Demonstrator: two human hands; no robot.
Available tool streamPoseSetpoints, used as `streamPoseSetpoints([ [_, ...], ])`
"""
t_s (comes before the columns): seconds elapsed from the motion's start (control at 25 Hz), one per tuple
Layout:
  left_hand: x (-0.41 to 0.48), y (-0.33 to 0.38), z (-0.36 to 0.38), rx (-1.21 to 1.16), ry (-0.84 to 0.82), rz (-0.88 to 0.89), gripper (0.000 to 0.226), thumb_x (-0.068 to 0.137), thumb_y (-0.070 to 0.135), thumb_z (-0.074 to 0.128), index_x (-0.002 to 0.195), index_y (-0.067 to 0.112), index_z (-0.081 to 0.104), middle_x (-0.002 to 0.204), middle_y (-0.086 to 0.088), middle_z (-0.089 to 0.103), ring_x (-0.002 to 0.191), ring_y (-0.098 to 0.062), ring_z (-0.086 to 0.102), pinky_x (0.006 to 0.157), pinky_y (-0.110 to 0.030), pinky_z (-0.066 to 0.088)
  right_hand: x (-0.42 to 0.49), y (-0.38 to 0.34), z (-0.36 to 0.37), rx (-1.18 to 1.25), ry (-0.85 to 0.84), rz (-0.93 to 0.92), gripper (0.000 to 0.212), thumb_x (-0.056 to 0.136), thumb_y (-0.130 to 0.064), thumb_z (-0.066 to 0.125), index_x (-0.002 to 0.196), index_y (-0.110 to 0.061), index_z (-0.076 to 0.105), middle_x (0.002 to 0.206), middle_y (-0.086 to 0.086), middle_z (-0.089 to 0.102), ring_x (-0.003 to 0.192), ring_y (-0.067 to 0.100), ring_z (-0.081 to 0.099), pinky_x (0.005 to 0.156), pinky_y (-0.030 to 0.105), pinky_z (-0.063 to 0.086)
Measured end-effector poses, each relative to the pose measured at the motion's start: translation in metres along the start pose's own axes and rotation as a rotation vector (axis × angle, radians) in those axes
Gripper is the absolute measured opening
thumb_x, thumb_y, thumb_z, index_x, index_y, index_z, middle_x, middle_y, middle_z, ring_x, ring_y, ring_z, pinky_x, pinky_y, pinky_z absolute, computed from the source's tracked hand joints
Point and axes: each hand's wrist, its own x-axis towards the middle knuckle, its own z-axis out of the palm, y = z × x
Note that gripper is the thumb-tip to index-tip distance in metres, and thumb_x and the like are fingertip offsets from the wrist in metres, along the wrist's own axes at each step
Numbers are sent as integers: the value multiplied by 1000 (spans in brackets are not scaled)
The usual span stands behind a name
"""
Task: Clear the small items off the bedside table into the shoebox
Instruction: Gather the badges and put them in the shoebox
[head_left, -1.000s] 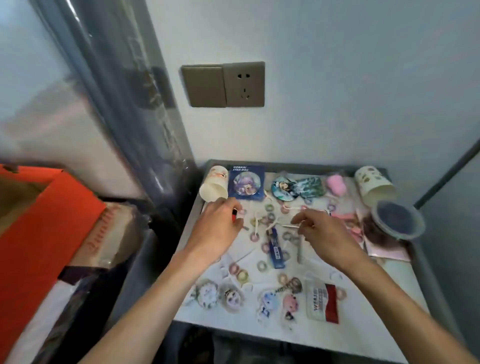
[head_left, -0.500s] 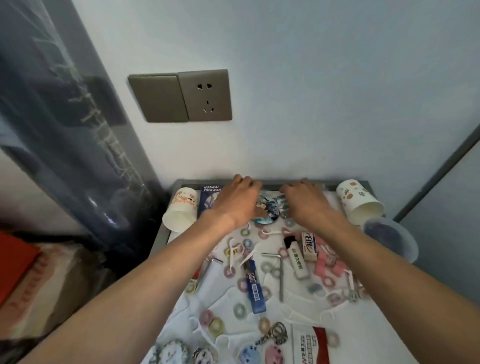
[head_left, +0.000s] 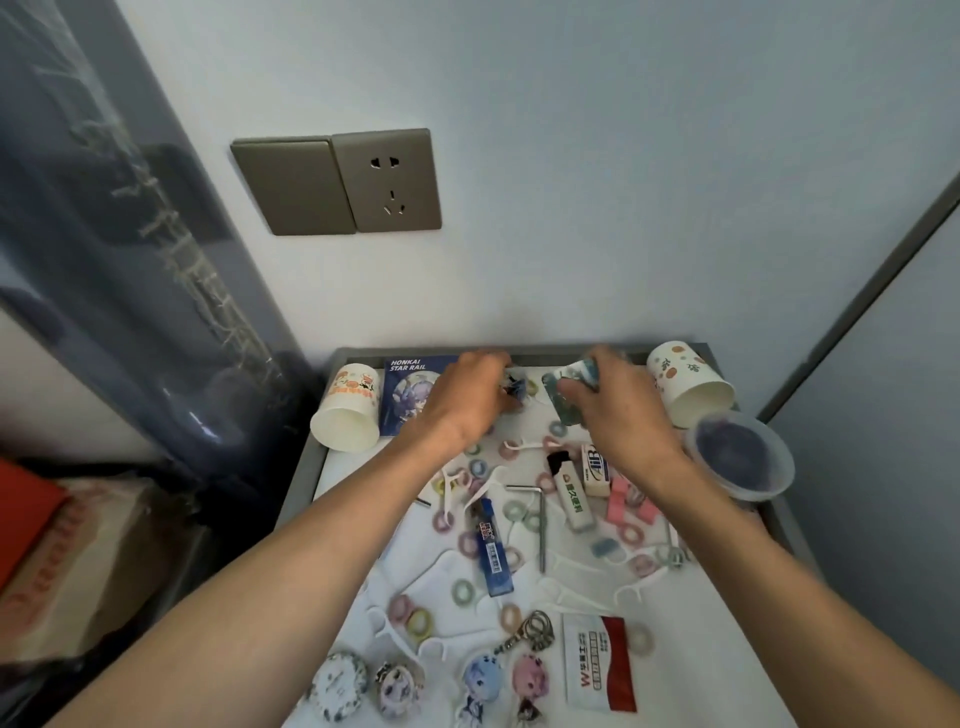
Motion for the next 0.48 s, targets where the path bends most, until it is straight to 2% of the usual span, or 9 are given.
streamPoseSetpoints([
  [0.04,-6,3,-6,-77,37,-34,46,86,22,75,128,12,59,129,-12,63,116,-29,60,92,-33,47,-9,-1,-3,184,-21,66,19,93,-27,62,95,-9,56,91,10,67,82,27,67,71,45,56],
  [0.12,-21,7,-19,-284,82,-138,48,87,27,74,129,9,60,127,-11,65,116,-26,61,90,-27,45,-29,-5,-8,519,-80,182,16,92,-24,66,95,-9,62,89,11,71,76,24,72,59,36,59],
  [0.2,-41,6,-30,-632,9,-247,44,93,31,67,130,8,58,128,-12,65,118,-27,61,97,-36,49,-48,-12,-7,763,-182,248,14,89,-21,69,94,-9,67,84,8,75,69,16,73,54,27,56],
  [0.28,-68,8,-32,-962,-130,-353,35,99,30,58,128,10,58,125,-14,66,111,-29,65,92,-47,52,-61,-20,0,902,-300,264,16,87,-19,71,98,-8,70,90,9,76,76,18,74,63,27,58],
  [0.4,-89,5,-29,-1093,-183,-451,35,101,31,54,129,10,60,118,-15,70,110,-35,66,93,-49,51,-68,-34,12,983,-346,257,17,85,-14,72,100,-8,72,94,11,76,86,23,74,71,25,58],
  [0.48,-83,-5,-37,-1010,-165,-377,31,101,39,51,111,14,67,103,-8,75,100,-27,70,86,-41,53,-68,-40,14,1000,-302,288,15,84,-11,72,99,-6,72,90,11,76,83,23,74,67,25,58],
])
